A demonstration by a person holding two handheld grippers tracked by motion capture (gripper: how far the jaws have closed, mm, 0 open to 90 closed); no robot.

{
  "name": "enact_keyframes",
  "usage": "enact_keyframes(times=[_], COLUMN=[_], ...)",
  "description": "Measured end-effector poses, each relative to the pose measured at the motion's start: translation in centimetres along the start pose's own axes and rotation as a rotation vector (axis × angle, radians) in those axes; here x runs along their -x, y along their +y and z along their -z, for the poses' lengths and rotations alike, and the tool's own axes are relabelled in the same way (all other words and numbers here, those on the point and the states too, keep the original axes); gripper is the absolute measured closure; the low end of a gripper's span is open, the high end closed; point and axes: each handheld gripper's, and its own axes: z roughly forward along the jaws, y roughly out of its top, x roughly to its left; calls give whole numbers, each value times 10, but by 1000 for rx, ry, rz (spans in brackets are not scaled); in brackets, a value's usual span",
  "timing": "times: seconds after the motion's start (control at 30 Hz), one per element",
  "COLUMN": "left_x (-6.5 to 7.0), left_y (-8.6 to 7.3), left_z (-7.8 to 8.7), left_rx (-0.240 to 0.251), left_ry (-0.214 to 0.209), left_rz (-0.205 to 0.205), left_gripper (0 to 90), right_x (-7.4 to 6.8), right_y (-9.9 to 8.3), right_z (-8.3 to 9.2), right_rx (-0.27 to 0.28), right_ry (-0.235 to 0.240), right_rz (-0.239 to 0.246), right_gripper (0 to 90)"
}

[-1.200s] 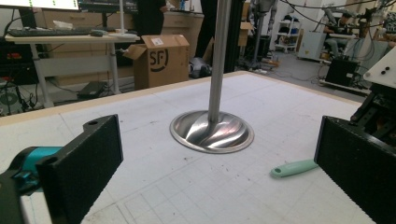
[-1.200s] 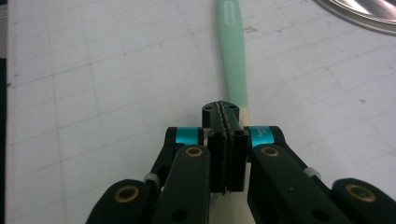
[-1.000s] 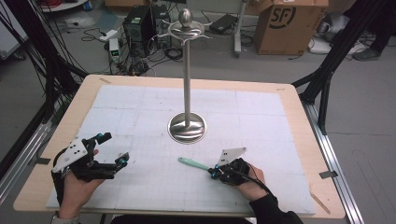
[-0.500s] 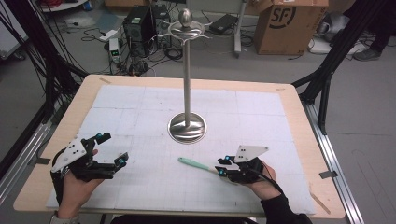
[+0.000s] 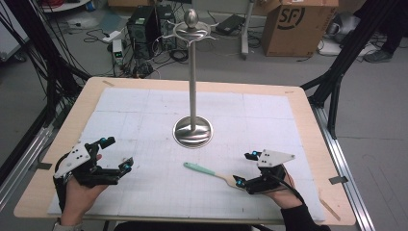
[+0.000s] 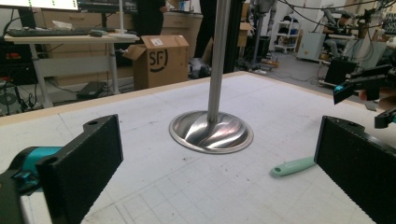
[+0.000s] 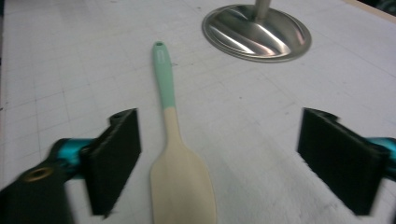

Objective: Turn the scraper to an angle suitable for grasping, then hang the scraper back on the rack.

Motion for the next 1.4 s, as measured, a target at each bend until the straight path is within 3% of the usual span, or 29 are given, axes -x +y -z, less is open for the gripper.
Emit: enact_keyframes(times=[0.03,0.1,0.23,0.5,0.93,1.0,1.1,1.4], left_x=[0,1,0,0,0,0,0,0], left_y=[0,-1,-1,-1,-2,-2,-1,-2], left_z=[-1,-2,-1,0,-2,-2,-1,-2], left_rx=[-2,-4,-3,-1,-17,-14,-8,-15], left_ry=[-1,-2,2,-1,-7,-7,-7,-9], left_rz=[1,4,6,5,8,8,9,9], left_gripper=[18,18,18,17,18,18,17,17], right_x=[1,2,4,0,-4,-4,-3,-3], right_y=[0,-1,4,18,38,41,44,46], right_z=[1,4,5,-6,-31,-35,-41,-57], right_rx=[-4,-10,-38,-97,-220,-244,-253,-342], right_ry=[-3,-22,-21,32,85,90,140,182], right_rz=[-8,-20,2,53,92,94,72,69], right_gripper=[0,1,1,2,10,43,44,162])
